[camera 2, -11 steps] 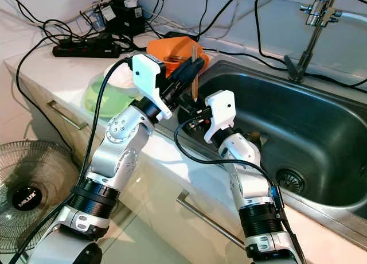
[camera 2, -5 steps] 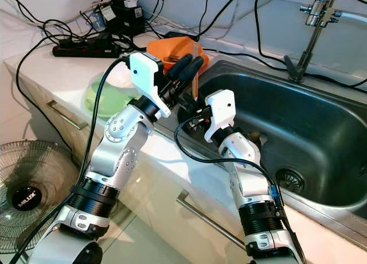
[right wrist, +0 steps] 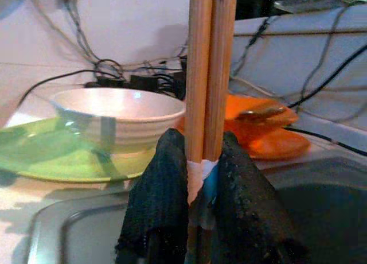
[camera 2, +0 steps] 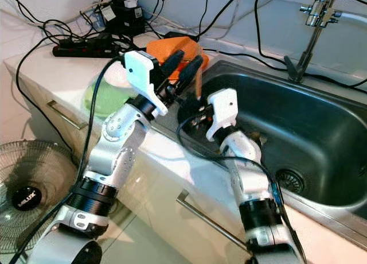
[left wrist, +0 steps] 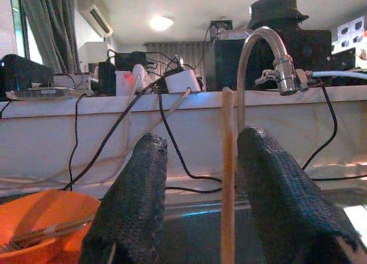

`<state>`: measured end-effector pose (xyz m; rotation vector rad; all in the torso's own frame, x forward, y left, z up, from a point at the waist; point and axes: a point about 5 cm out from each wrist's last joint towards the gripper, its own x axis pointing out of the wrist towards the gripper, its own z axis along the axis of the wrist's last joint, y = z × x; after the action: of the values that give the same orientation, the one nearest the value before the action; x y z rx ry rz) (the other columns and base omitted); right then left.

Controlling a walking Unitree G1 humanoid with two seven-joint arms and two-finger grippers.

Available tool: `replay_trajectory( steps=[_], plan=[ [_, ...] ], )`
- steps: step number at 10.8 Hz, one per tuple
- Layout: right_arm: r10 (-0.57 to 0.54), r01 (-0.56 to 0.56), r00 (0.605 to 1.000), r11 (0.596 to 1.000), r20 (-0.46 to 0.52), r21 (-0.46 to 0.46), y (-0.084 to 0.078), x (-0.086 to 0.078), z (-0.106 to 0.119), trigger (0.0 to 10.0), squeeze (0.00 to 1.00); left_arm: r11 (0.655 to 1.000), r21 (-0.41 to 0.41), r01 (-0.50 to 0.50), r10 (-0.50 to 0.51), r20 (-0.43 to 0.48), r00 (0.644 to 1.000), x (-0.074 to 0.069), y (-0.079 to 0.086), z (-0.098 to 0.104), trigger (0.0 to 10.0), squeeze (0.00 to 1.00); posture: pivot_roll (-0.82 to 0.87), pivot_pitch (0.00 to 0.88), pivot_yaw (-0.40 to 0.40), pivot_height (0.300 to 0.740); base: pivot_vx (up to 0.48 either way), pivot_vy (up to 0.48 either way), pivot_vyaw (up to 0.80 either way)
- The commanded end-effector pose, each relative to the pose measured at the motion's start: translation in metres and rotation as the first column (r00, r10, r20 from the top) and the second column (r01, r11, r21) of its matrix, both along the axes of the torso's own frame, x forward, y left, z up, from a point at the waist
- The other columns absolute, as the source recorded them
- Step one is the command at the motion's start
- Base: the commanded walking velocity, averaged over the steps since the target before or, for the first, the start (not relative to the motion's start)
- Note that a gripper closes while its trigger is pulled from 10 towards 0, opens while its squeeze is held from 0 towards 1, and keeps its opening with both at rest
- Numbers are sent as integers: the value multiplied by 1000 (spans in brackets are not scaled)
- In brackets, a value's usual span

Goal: Kitchen organization

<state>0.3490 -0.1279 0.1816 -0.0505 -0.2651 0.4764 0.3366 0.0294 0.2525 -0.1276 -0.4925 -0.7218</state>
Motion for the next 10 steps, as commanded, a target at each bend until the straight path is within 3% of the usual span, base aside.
replay_trajectory(
  steps=[1, 2, 3, 5, 8, 9, 10],
  plan=[
    [-22, 22, 1000, 1000, 21, 3, -2, 4, 5, 0, 0, 1000, -7, 5, -5, 27, 1000, 0, -1, 8, 10000, 0, 115, 2, 27, 740, 0, 0, 0],
    [-70, 70, 997, 997, 12, 12, -4, 10, 6, 549, 0, 1000, -3, 19, -19, 20, 1000, -2, -1, 5, 10000, 0, 119, 0, 25, 740, 0, 0, 0],
    [-168, 168, 986, 985, 3, 31, -13, 21, 11, 10000, 0, 999, -2, 40, -40, -2, 999, -6, 0, -1, 10000, 0, 122, 0, 24, 740, 0, 0, 0],
    [-240, 240, 971, 970, -10, 42, -21, 32, 15, 10000, 0, 995, 31, 94, -92, -41, 995, -14, -1, -13, 10000, 0, 128, 0, 22, 740, 0, 0, 0],
    [-359, 359, 932, 933, -48, 9, -36, 44, 12, 10000, 0, 999, 34, 32, -29, -87, 996, -14, 15, -23, 10000, 0, 143, 0, 24, 740, 0, 0, 0],
    [-390, 390, 919, 921, -52, -12, -41, 44, 9, 10000, 0, 997, 75, 11, -3, -105, 994, -14, 19, -32, 10000, 0, 143, 0, 24, 740, 0, 0, 0],
    [-442, 443, 893, 896, -87, -10, -50, 45, 2, 10000, 0, 988, 151, -20, 45, -163, 986, -12, 24, -57, 10000, 0, 149, 0, 23, 740, 0, 0, 0]
  ],
)
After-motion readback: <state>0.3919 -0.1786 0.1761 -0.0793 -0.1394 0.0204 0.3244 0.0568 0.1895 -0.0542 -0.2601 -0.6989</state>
